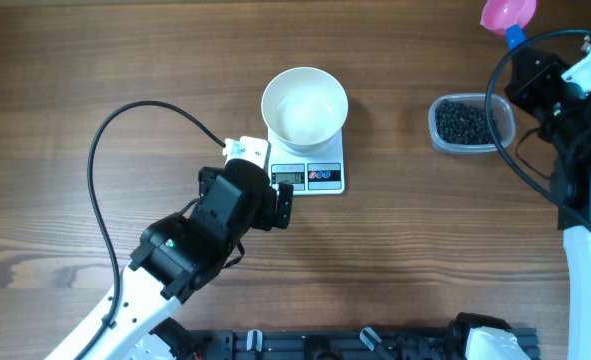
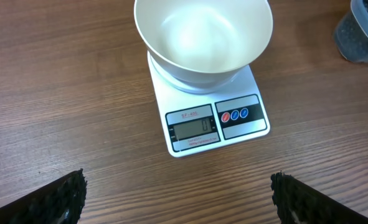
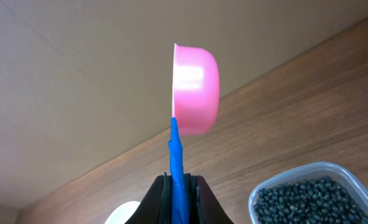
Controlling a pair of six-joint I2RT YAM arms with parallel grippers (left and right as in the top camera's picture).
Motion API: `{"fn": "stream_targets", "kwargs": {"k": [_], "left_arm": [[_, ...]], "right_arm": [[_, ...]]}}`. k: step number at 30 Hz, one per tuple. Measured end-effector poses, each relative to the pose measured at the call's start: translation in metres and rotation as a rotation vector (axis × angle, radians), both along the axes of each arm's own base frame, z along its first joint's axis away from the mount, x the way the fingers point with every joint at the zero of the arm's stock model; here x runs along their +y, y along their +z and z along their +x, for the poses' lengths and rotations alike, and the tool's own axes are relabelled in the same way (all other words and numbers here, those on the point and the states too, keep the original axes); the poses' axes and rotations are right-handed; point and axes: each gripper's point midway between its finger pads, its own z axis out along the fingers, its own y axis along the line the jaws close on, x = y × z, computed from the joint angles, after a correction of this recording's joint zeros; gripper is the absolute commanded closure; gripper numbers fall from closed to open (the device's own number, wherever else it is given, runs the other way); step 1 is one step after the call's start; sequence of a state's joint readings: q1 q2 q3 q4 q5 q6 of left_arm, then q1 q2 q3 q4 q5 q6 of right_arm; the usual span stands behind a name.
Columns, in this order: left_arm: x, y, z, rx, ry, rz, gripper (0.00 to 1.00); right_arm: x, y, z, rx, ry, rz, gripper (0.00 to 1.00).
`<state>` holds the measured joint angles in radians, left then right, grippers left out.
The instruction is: Scoop item into bowl and weigh 150g on scale
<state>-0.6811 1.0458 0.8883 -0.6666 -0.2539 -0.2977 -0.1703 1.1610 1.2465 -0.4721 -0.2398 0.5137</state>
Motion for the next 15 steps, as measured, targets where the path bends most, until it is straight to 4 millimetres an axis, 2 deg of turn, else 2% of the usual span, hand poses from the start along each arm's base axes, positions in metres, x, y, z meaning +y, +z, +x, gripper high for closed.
{"fn": "stream_targets", "kwargs": {"k": [6, 15], "left_arm": [[0.0054, 0.0002, 0.0035, 0.005, 0.041, -0.021, 0.00], [-0.0009, 0.0000, 0.0014, 0.011, -0.011, -0.024, 0.00]], "right_arm": [[0.0012, 0.0000, -0.0001, 0.000, 0.007, 0.003, 0.96], [0.0013, -0.0001, -0.0001, 0.000, 0.007, 0.003, 0.96]]}}
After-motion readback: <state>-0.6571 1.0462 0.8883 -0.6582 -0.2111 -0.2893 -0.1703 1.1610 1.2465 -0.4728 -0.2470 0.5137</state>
